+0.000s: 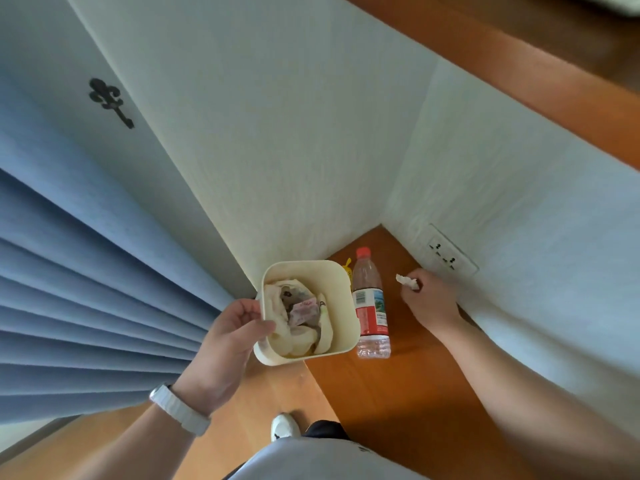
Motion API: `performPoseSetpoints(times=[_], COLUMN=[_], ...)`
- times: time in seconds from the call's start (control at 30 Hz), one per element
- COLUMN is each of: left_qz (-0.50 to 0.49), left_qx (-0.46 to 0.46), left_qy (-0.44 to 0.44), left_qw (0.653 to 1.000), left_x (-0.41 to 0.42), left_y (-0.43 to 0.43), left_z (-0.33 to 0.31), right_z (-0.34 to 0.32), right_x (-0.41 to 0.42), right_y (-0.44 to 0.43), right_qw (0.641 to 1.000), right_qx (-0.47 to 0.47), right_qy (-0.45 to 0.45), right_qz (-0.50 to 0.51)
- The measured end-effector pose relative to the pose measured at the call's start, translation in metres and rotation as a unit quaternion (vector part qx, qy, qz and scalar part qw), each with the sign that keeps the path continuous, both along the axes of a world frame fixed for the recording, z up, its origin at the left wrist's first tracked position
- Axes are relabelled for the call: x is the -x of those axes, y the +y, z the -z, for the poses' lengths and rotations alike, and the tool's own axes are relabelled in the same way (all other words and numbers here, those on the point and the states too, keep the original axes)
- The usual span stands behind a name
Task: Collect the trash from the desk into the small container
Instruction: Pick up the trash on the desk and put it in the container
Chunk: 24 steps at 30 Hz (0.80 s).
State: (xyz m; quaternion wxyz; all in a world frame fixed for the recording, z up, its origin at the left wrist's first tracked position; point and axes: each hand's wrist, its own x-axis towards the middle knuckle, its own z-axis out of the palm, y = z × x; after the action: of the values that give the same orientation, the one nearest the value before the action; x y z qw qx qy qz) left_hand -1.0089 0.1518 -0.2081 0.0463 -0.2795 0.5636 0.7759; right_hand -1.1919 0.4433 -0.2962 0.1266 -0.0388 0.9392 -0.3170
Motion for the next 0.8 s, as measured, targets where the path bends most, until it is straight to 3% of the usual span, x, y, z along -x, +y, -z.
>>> performPoseSetpoints(times=[0.17,0.37,0.5,0.8], left_qz=[0.005,0.016,0.033,0.017], left_qx=[-0.012,-0.013,0.002,-0.005], left_qy=[0.012,0.028,0.041,0.039], left_qw=[1.0,0.999,0.999,0.999], left_x=[0.001,0.003,0.0,-0.016], left_y=[0.001,0.001,-0.003,-0.021], left_z=[0.002,-0.001,-0.008,-0.001], right_z=[-0.07,-0.132,-0.14,-0.137], right_x=[-0.029,-0.058,-0.062,-0.061], right_y=[-0.022,-0.064,-0.095,-0.139], right_qw=[0.996,0.968,0.937,0.907], right_qx=[0.076,0.034,-0.024,-0.075], right_qy=[0.044,0.155,0.177,0.182], right_qz=[-0.013,-0.194,-0.301,-0.372])
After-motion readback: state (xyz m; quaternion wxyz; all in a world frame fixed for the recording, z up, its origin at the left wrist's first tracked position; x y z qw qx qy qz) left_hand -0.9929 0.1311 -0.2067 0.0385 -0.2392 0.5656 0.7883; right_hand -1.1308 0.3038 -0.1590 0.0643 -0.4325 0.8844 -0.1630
